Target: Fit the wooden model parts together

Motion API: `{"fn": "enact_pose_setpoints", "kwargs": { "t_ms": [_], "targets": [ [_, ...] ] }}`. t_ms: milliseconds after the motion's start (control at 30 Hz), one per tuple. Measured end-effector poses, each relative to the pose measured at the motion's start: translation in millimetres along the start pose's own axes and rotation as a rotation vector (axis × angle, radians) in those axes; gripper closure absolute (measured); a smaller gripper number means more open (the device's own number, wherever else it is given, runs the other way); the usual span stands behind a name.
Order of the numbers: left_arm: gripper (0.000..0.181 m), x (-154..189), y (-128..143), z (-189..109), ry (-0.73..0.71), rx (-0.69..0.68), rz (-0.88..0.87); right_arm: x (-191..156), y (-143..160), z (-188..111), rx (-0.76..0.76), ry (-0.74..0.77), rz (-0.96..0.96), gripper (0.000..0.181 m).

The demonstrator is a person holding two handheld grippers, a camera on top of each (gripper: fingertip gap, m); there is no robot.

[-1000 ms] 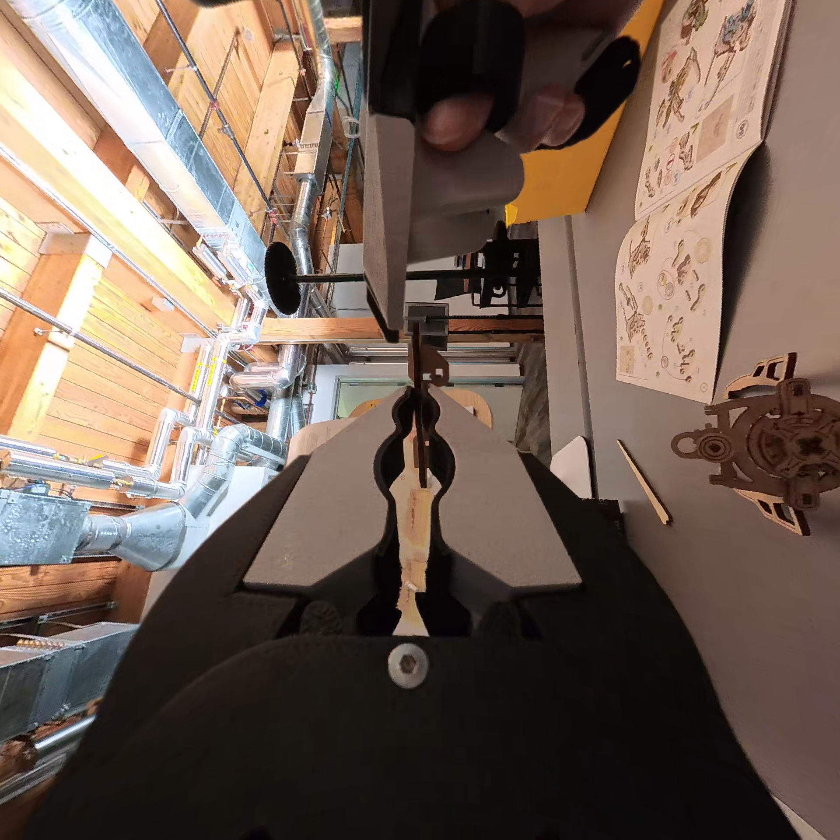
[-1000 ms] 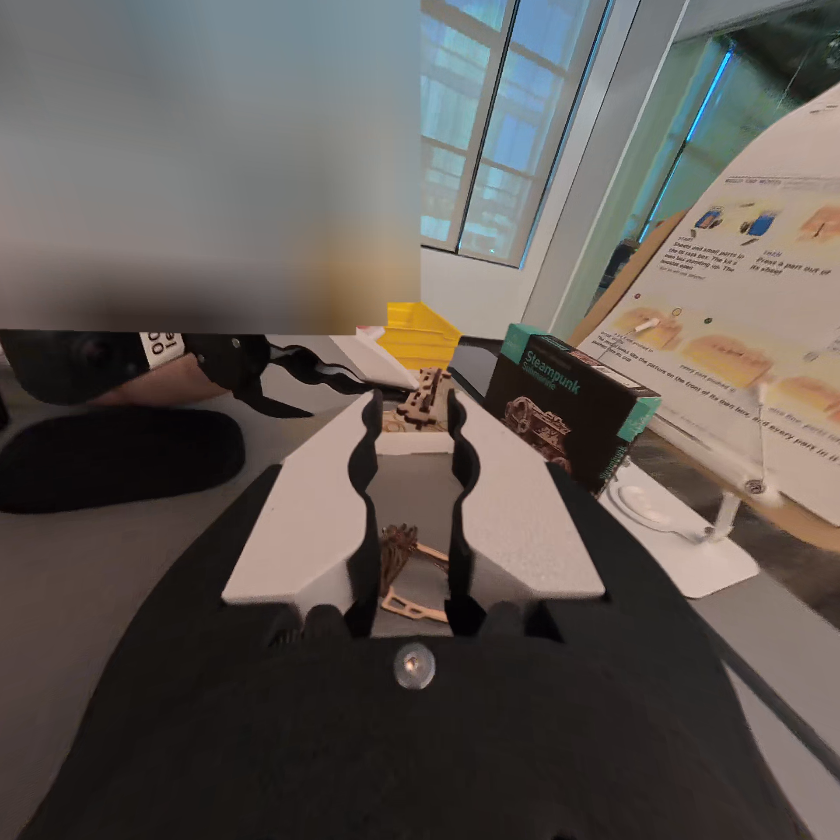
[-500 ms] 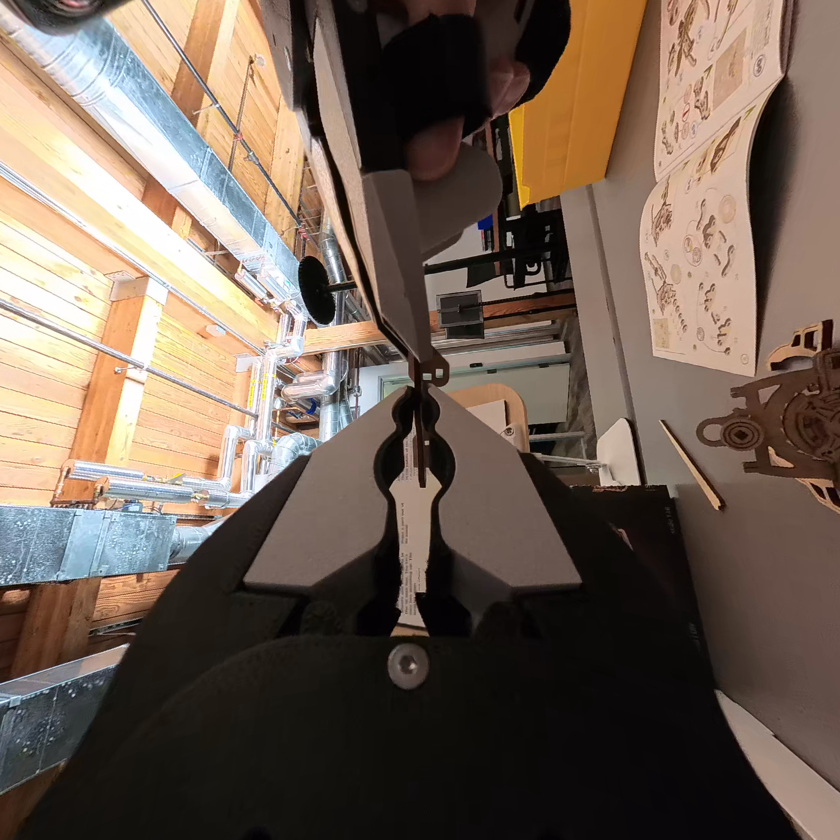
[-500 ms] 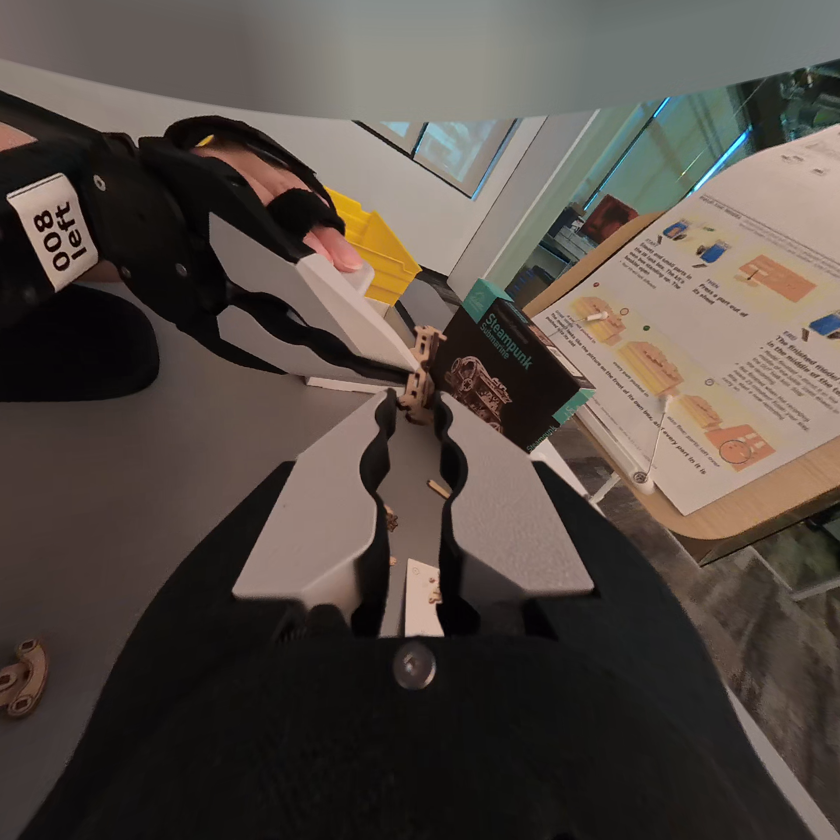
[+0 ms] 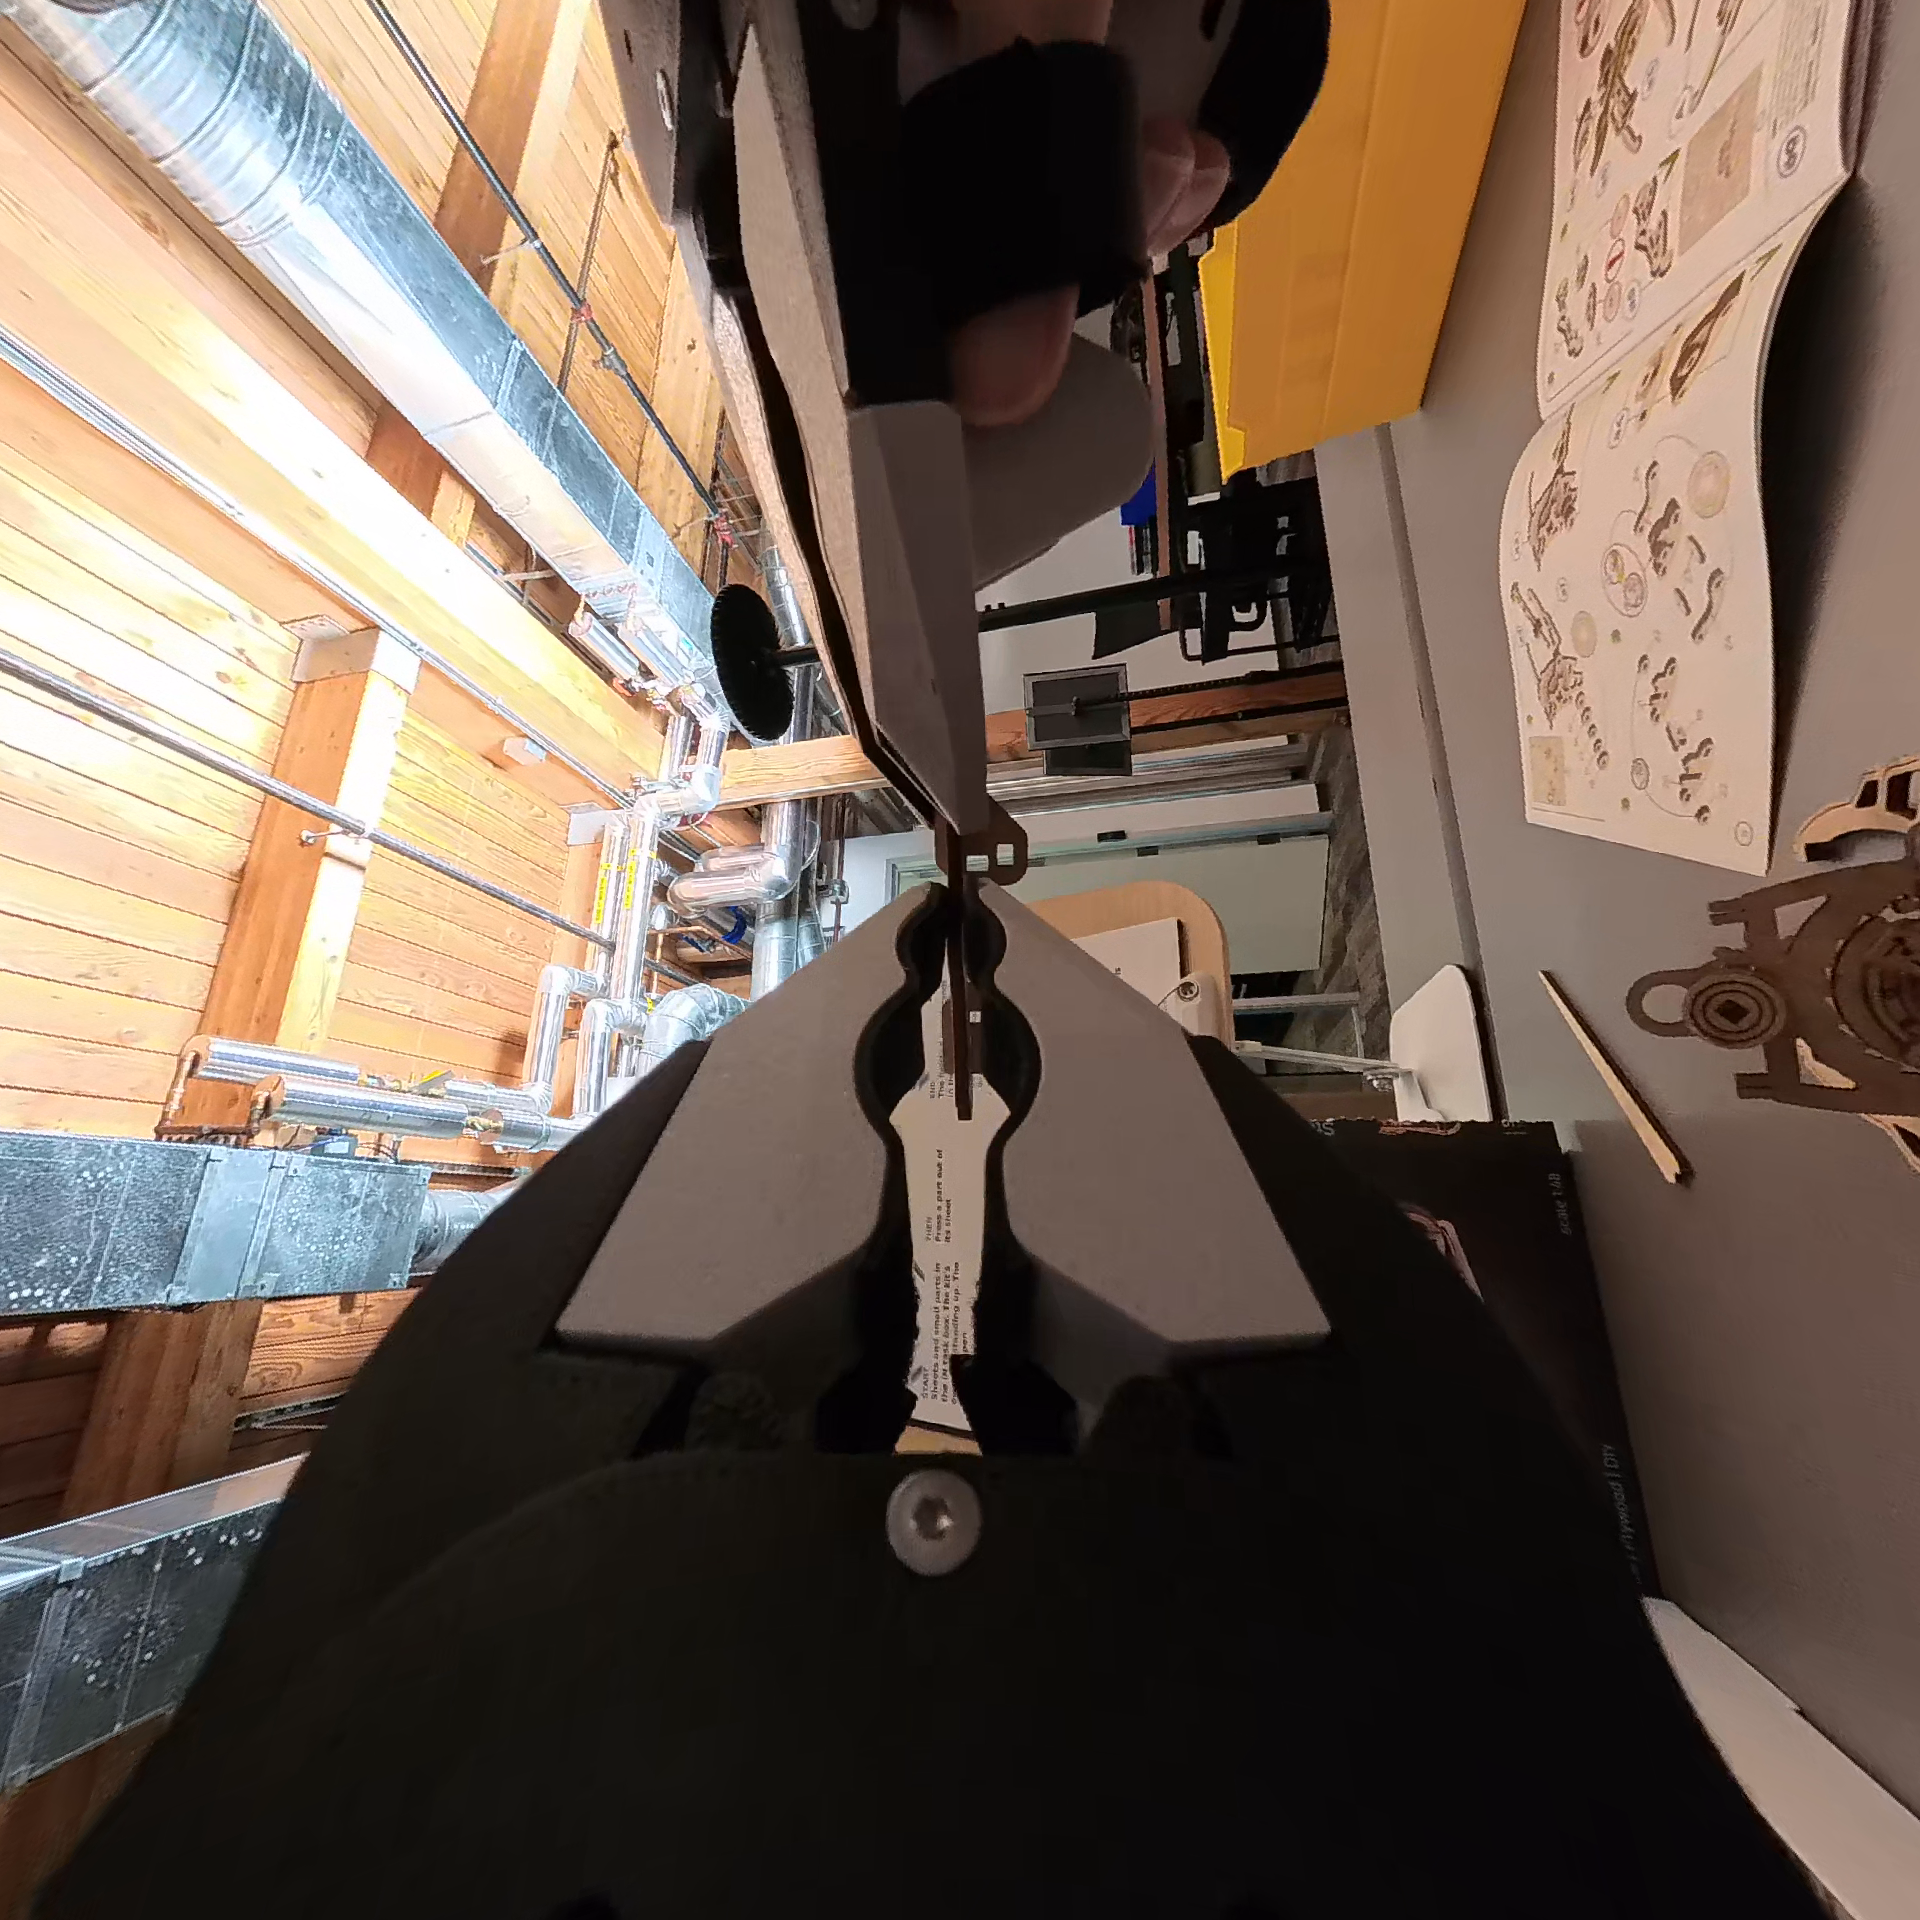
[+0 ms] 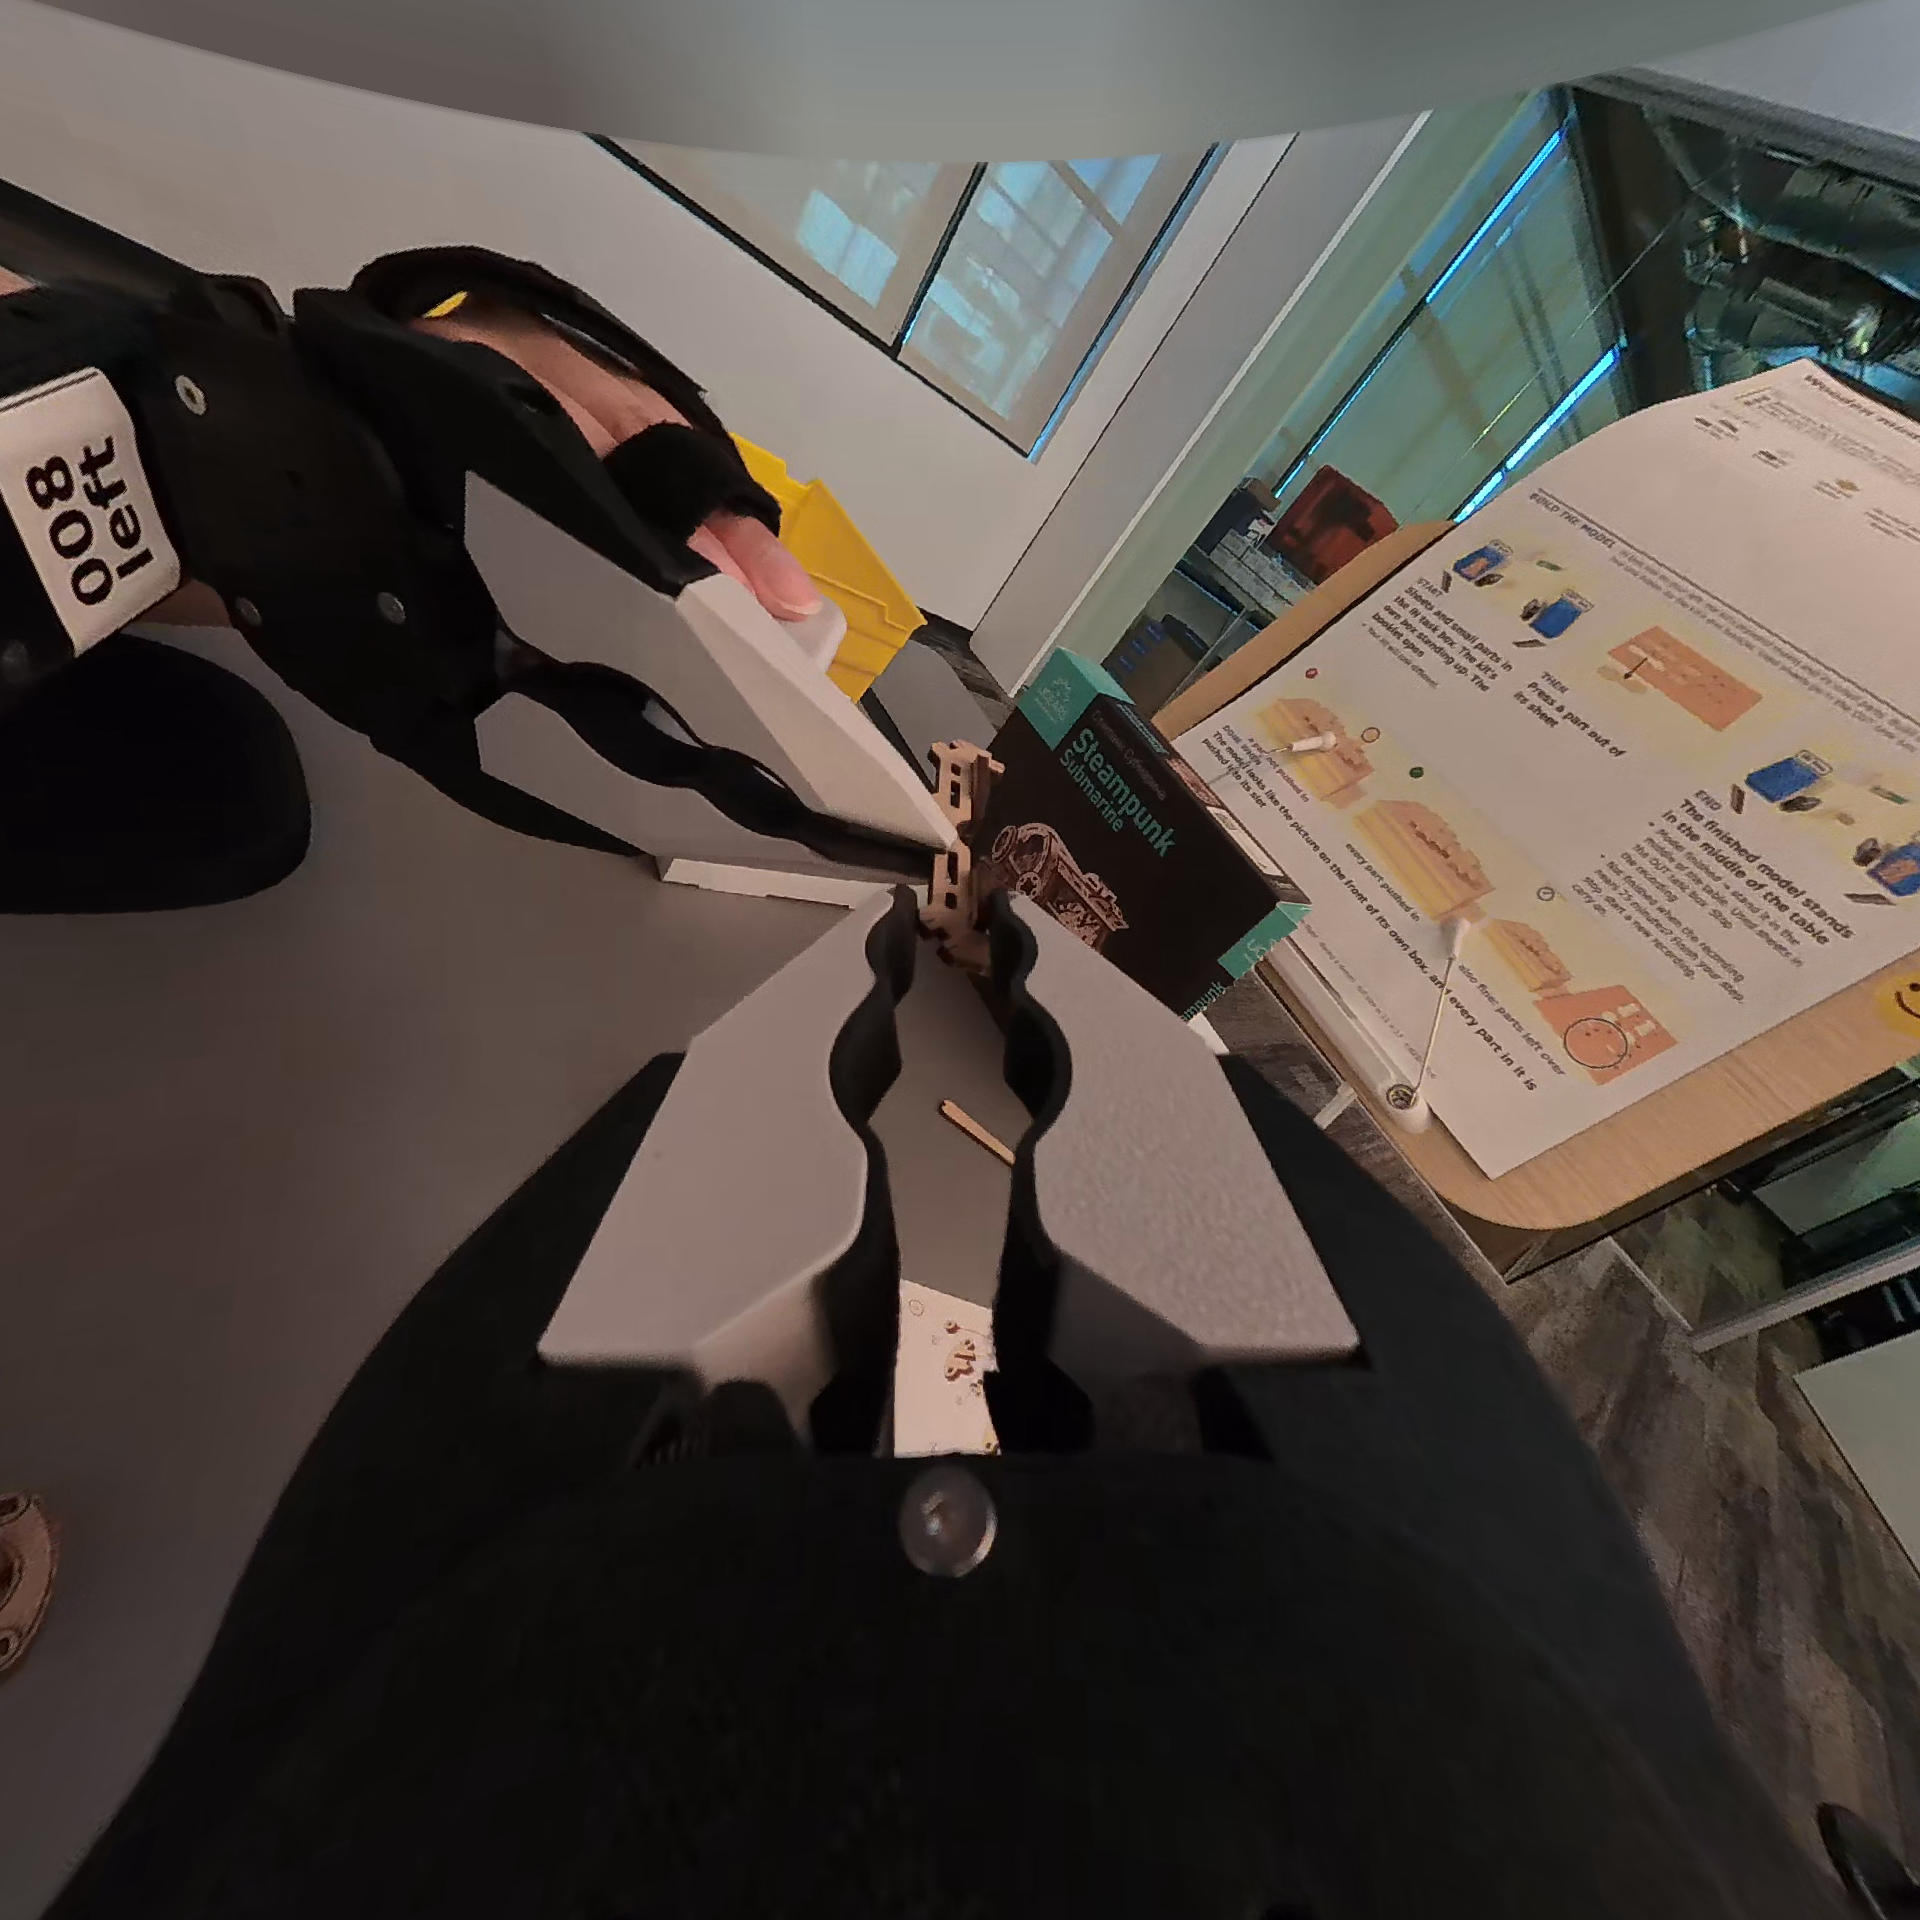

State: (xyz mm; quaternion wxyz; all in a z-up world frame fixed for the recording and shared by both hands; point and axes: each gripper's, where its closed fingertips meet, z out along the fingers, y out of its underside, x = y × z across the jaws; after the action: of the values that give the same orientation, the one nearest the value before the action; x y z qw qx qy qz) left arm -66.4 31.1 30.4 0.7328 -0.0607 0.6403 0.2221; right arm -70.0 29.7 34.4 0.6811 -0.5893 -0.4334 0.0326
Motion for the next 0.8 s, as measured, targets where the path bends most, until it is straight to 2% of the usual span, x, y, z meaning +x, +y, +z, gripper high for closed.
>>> {"fn": "enact_pose_setpoints", "kwargs": {
  "t_ms": [333,467,567,700,800],
  "targets": [
    [0.181,-17.5,-4.5,-5.4,-0.128,0.017,0.061,0.6,-18.8,-6.9,0.073,0.061,-0.130,0.169],
    [0.181,-30.1,-6.5,-11.9,-0.211,0.040,0.083,12.1,-31.2,-16.1,0.143,0.130,-0.164,0.154],
    [0.181,-33.2,-10.3,-14.9,-0.225,0.062,0.087,-2.2,-33.9,-16.1,0.187,-0.010,-0.072,0.142],
    [0.181,-35.0,-16.9,-17.4,-0.255,0.080,0.116,0.3,-36.6,-16.3,0.257,-0.087,0.154,0.149],
    [0.181,-37.6,-14.4,-17.5,-0.269,0.068,0.124,0.3,-37.6,-18.3,0.269,-0.090,0.151,0.156]
  ]
}}
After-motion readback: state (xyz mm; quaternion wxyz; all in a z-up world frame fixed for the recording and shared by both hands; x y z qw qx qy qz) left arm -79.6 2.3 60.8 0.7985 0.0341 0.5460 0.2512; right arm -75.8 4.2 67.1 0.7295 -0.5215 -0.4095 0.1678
